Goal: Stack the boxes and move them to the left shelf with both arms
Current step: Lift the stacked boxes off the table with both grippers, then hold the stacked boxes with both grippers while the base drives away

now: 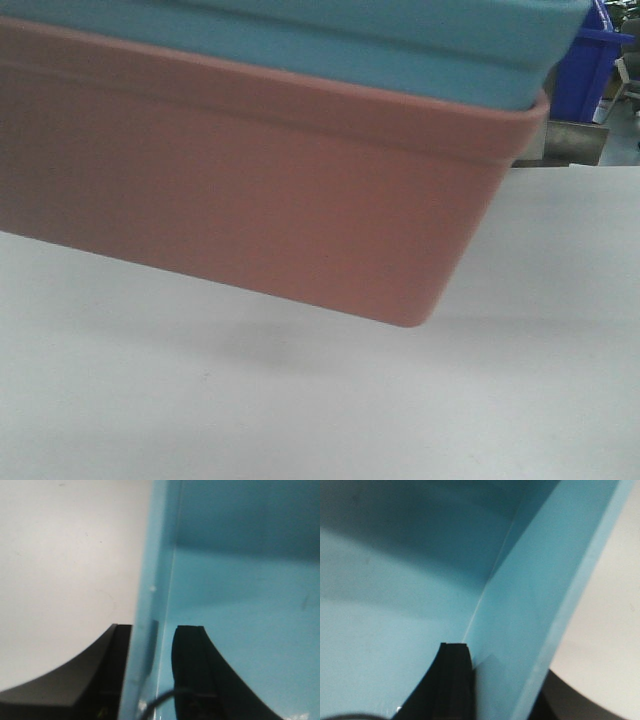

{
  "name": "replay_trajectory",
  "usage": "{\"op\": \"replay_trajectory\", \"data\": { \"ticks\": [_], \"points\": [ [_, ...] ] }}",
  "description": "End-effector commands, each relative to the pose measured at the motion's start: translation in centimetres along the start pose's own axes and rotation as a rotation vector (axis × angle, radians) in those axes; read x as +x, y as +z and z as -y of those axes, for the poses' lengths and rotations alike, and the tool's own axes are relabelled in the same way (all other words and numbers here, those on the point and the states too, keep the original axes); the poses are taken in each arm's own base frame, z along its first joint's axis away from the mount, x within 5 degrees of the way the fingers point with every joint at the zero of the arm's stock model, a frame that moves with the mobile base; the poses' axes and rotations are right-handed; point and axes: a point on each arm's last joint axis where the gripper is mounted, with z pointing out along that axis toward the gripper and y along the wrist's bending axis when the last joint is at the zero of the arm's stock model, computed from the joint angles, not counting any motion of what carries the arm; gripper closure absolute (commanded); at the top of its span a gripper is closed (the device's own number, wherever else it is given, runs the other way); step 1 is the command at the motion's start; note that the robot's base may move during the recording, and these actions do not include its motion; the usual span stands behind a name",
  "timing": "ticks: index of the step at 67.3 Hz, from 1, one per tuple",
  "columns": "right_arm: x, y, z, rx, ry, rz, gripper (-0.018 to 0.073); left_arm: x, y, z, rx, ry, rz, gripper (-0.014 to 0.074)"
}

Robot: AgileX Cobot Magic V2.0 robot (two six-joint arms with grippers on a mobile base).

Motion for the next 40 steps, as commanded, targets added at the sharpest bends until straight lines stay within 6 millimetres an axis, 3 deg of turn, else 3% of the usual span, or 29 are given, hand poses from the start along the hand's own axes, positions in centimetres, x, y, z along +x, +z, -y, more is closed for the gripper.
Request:
{"op": "replay_trajectory", "data": {
  "ticks": [1,40],
  "points": [
    [-2.64,-2.92,-2.41,-0.259,-0.023,0.271,0.0531,-1.48,-3.75,2.99,0.35,-0.017,0.193,0.0608],
    [-2.64,-2.92,-2.41,-0.259,-0.023,0.271,0.0531,-1.48,-3.75,2.99,0.35,-0.017,0.193,0.0608]
  ]
}}
